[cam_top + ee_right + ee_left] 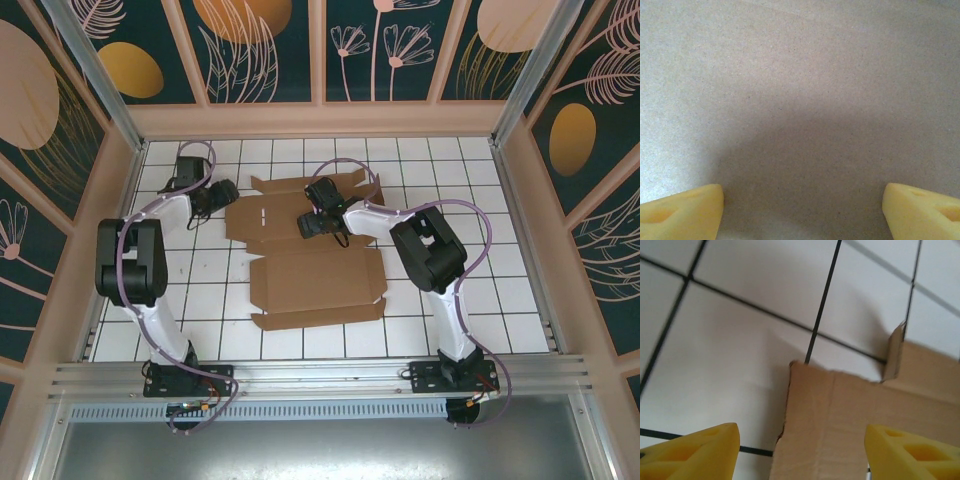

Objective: Fold the paper box

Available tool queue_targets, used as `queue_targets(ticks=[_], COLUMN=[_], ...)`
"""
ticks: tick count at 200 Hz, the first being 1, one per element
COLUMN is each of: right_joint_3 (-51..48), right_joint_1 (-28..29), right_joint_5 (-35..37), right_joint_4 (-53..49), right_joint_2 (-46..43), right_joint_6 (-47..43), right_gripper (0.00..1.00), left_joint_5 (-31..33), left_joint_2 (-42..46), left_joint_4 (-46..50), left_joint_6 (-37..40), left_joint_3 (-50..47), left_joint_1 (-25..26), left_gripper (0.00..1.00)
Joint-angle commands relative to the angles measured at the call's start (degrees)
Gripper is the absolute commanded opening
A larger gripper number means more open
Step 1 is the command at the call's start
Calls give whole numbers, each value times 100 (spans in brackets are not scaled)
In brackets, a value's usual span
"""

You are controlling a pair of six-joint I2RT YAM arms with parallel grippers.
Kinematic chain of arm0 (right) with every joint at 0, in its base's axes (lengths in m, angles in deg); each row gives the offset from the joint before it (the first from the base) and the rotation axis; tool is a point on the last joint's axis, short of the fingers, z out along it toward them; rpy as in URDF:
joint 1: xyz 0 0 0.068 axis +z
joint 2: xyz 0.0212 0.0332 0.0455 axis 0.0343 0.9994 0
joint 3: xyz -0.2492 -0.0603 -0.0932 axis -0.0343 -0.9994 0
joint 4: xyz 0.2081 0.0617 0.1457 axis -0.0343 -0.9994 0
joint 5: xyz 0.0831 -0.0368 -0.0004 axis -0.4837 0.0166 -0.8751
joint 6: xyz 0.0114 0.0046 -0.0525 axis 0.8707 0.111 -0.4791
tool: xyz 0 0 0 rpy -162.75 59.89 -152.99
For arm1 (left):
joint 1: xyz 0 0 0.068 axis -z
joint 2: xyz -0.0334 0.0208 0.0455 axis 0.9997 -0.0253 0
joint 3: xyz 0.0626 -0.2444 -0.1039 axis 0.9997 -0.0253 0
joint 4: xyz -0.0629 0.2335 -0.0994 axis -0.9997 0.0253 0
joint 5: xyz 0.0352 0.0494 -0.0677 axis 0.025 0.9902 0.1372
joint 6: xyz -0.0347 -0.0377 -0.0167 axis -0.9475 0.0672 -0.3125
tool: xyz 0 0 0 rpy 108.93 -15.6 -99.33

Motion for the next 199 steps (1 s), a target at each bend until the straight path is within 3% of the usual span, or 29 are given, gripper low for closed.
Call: queue_targets(ticks=[1, 30, 53, 101, 132, 164, 199], right_joint_3=[-369, -392, -392, -358, -396, -380, -388], right_joint_1=[-66, -61, -77, -125, -145, -154, -153], right_joint_5=[-336, -367, -491, -490, -647, -739, -703], right_joint_4=[-814, -815, -813, -819, -762, -761, -744], right_joint_2=[519, 530, 528, 486, 423, 457, 431], right_joint_6=[-65, -85, -111, -133, -99, -86, -42], right_gripper=[83, 83, 83, 82, 82, 81, 80], left_joint_5=[-610, -1464, -1759, -2558, -2617, -2761, -2177], left_joint_2=[-153, -402, -611, -723, -643, -461, -180], left_joint_4=[-51, -405, -462, -804, -909, -993, -329], left_joint_6=[323, 406, 401, 294, 170, 29, 181], left_joint_3=[-52, -147, -147, -380, -508, -566, -291], left_joint_1=[-118, -141, -141, -141, -141, -128, -31], left_gripper=[64, 59, 51, 47, 40, 18, 10])
